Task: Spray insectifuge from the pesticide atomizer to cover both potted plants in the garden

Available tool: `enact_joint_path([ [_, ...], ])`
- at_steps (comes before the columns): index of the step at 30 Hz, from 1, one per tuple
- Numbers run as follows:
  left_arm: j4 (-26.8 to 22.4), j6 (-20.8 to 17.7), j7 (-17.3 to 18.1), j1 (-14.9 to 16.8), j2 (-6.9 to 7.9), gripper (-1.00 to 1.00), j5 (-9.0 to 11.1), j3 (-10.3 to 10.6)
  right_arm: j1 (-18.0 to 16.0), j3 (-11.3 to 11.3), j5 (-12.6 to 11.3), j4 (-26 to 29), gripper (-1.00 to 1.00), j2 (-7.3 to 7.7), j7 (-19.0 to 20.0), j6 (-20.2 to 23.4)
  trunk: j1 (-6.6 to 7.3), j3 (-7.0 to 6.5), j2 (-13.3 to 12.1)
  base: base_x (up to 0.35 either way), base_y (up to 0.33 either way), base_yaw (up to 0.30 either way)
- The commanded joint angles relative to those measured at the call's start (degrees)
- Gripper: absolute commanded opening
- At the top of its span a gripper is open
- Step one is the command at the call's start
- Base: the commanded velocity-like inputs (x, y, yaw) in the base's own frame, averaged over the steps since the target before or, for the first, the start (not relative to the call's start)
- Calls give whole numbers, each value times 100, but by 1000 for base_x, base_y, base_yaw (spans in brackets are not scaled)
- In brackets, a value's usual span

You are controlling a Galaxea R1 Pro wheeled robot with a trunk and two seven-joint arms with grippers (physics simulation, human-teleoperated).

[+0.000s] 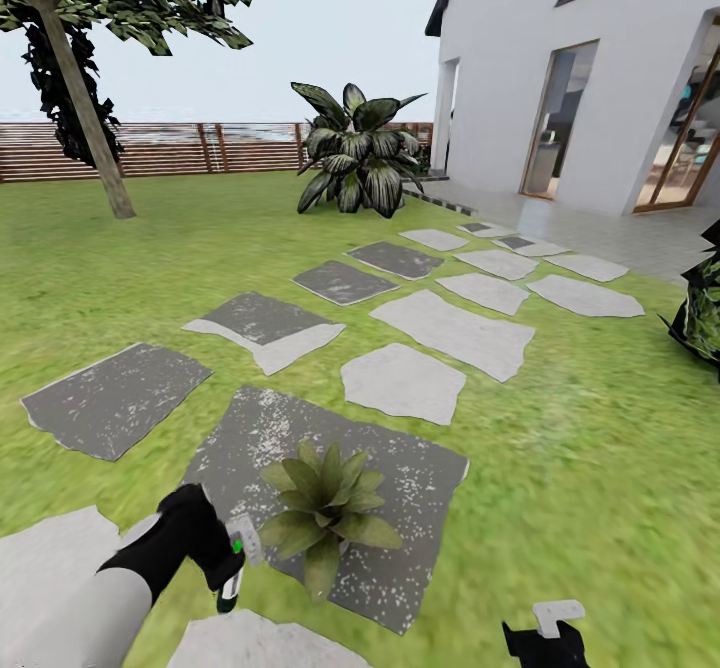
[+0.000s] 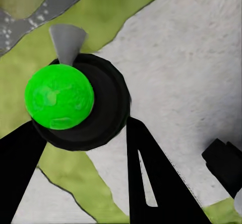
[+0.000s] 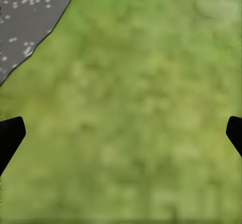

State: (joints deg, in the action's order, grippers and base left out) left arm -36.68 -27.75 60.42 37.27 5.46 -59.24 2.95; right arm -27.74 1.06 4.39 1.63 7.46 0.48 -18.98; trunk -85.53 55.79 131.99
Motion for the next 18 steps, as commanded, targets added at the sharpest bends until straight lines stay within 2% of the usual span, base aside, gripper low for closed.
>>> enact_joint_path([
  [1,-55,-46,206,54,0,-100,-167,28,-2,17,45,-5,100,1,5,-18,1,5,2,0,0,0],
  [2,-75,-44,366,97,-8,-100,-310,29,4,17,45,-5,100,1,5,-18,1,5,2,0,0,0],
  [3,-93,-39,638,158,-33,-100,-568,29,11,17,45,-5,100,1,5,-18,1,5,2,0,0,0],
  [4,-102,-41,897,215,-66,-100,-859,27,14,17,45,-5,100,1,5,-18,1,5,2,0,0,0],
  [5,-104,-14,1190,273,-109,-100,-1276,30,22,17,45,-5,100,1,5,-18,1,5,2,0,0,0],
  [11,-94,35,1227,243,-27,-100,-1401,47,30,17,45,-5,100,1,5,-18,1,5,2,0,0,0],
  [15,-98,357,1242,261,-112,-100,-1615,55,32,17,45,-5,100,1,6,-18,1,5,2,0,0,0],
  [16,-99,384,1243,262,-134,-100,-1680,111,32,17,45,-5,100,1,6,-18,1,5,2,0,0,0],
  [18,-101,502,1285,279,-161,-100,-1854,619,32,17,45,-4,100,-4,11,-18,1,5,2,0,0,0],
])
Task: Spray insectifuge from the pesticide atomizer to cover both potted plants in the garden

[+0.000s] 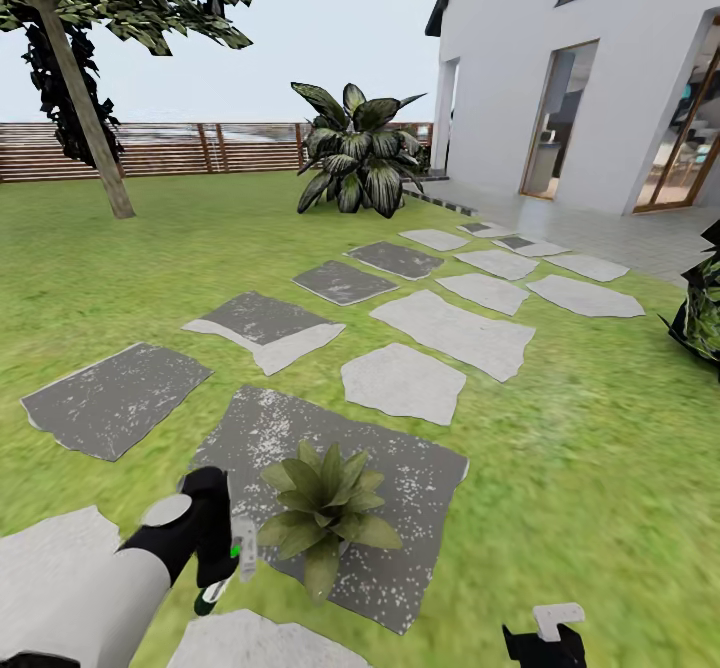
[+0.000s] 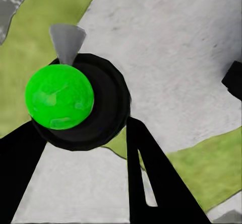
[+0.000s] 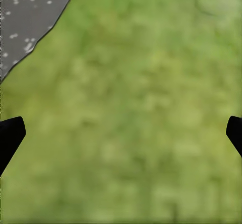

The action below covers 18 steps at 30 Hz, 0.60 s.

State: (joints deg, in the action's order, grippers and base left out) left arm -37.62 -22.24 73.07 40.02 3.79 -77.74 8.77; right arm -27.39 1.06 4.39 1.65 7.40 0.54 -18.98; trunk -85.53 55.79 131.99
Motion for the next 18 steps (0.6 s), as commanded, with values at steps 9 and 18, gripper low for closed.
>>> enact_joint_path([
  [9,-18,59,681,26,-280,-100,-50,1027,0,17,53,-7,100,-2,8,-18,1,5,2,0,0,0],
  [18,-16,736,993,114,-92,-100,193,580,37,17,53,-2,100,-2,8,-18,1,5,2,0,0,0],
])
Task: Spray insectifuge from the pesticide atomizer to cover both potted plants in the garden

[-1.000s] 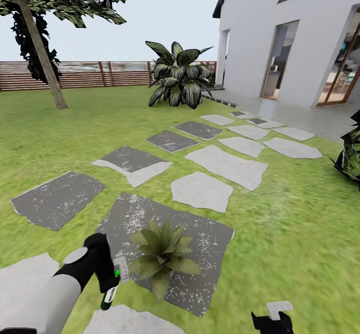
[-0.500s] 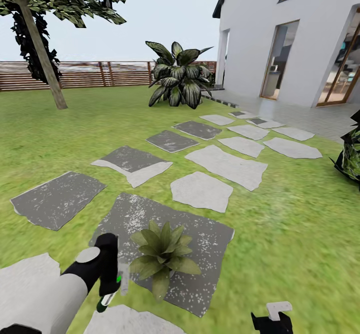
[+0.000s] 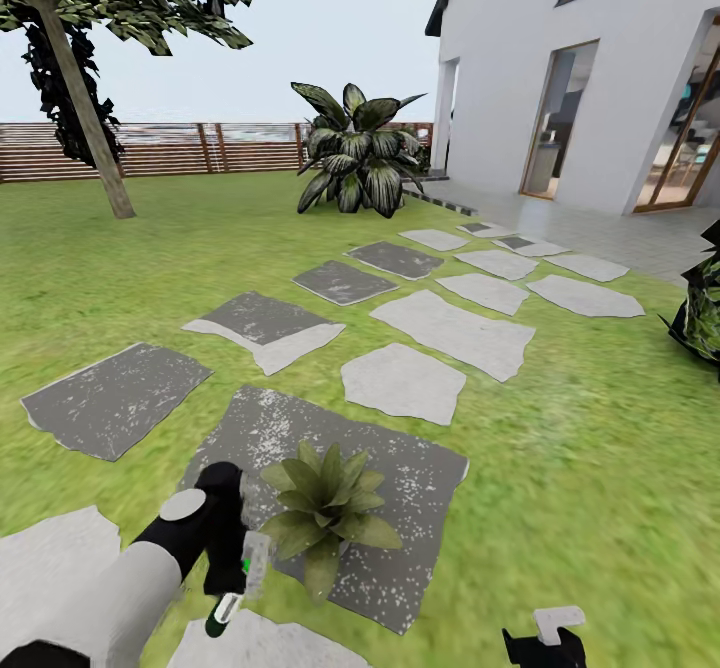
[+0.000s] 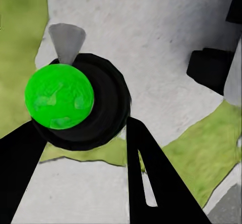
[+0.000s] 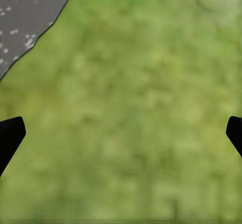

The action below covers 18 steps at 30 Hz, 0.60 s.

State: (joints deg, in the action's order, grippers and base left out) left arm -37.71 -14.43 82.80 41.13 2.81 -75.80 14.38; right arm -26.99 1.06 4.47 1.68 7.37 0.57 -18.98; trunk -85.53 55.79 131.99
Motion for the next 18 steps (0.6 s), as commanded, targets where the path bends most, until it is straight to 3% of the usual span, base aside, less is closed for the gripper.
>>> enact_joint_path([
  [1,-8,10,63,47,29,-100,10,-148,-5,17,45,-5,100,2,5,-18,1,6,2,0,0,0],
  [2,-8,66,100,123,51,-100,15,-361,-4,17,45,-4,100,2,5,-18,1,6,2,0,0,0],
  [4,-8,121,119,189,55,-100,20,-559,-1,17,45,-6,100,2,5,-18,1,6,2,0,0,0],
  [13,-43,0,-77,176,-203,-100,-40,-606,0,17,45,-5,100,2,5,-18,1,6,2,0,0,0],
  [18,-430,-287,-96,174,-253,-100,-45,-639,0,17,45,-4,100,2,5,-18,1,6,2,0,0,0],
])
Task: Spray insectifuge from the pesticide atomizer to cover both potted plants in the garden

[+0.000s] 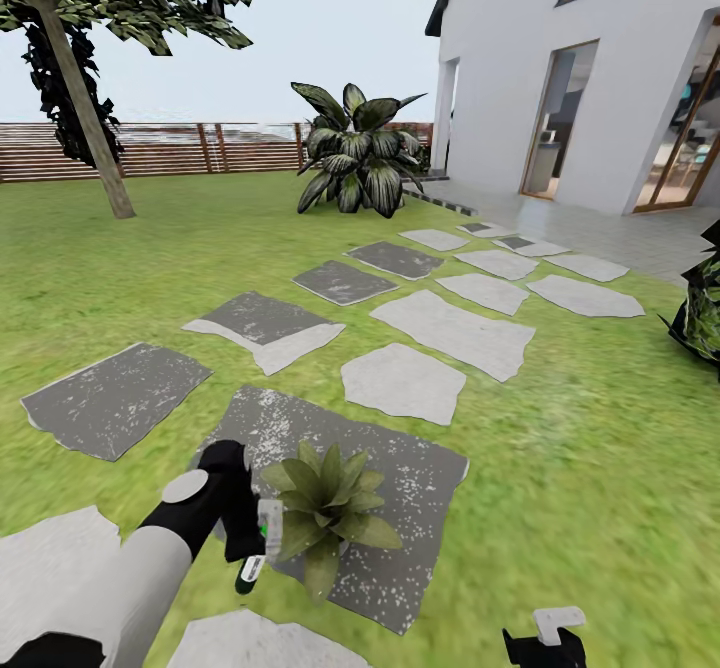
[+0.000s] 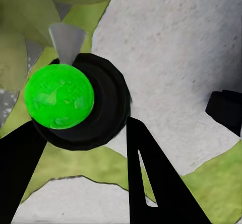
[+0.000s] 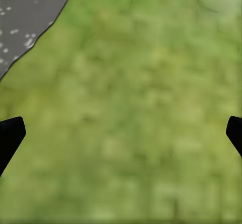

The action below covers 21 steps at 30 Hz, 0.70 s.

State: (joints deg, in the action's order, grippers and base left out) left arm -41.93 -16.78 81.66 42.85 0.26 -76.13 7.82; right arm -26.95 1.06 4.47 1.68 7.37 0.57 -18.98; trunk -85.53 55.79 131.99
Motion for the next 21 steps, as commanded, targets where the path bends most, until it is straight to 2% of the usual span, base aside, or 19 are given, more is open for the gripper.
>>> enact_joint_path([
  [1,-38,-89,22,-1,2,-100,-14,35,-3,17,45,-5,100,2,4,-18,1,5,2,0,0,0],
  [2,-49,-131,26,-2,1,-100,-18,41,-3,17,45,-4,100,2,4,-18,1,5,2,0,0,0],
  [4,-37,-462,53,-4,56,-100,-23,40,-3,17,45,-4,100,2,5,-19,1,5,2,0,0,0],
  [6,-4,-685,87,-9,182,-100,-9,36,-3,17,45,-7,100,2,4,-19,1,5,2,0,0,0],
  [8,8,-739,99,-16,290,-100,1,53,-3,17,45,-6,100,2,5,-24,1,5,2,0,0,0],
  [10,35,-757,104,-22,335,-100,7,59,-3,17,45,-5,100,2,4,-26,1,5,2,0,0,0],
  [12,374,-753,111,-44,352,-100,6,61,-3,17,45,-8,100,2,5,-26,1,5,2,0,0,0],
  [15,839,-748,106,-56,297,-100,-21,74,-3,17,45,-10,100,2,5,-25,1,5,2,0,0,0],
  [18,909,-765,89,-57,262,-100,-19,51,-3,17,45,-8,100,2,5,-25,1,5,2,0,29,0],
  [21,917,-764,54,-57,256,-100,-8,28,-3,17,45,-7,100,2,5,-25,1,5,2,0,251,0],
])
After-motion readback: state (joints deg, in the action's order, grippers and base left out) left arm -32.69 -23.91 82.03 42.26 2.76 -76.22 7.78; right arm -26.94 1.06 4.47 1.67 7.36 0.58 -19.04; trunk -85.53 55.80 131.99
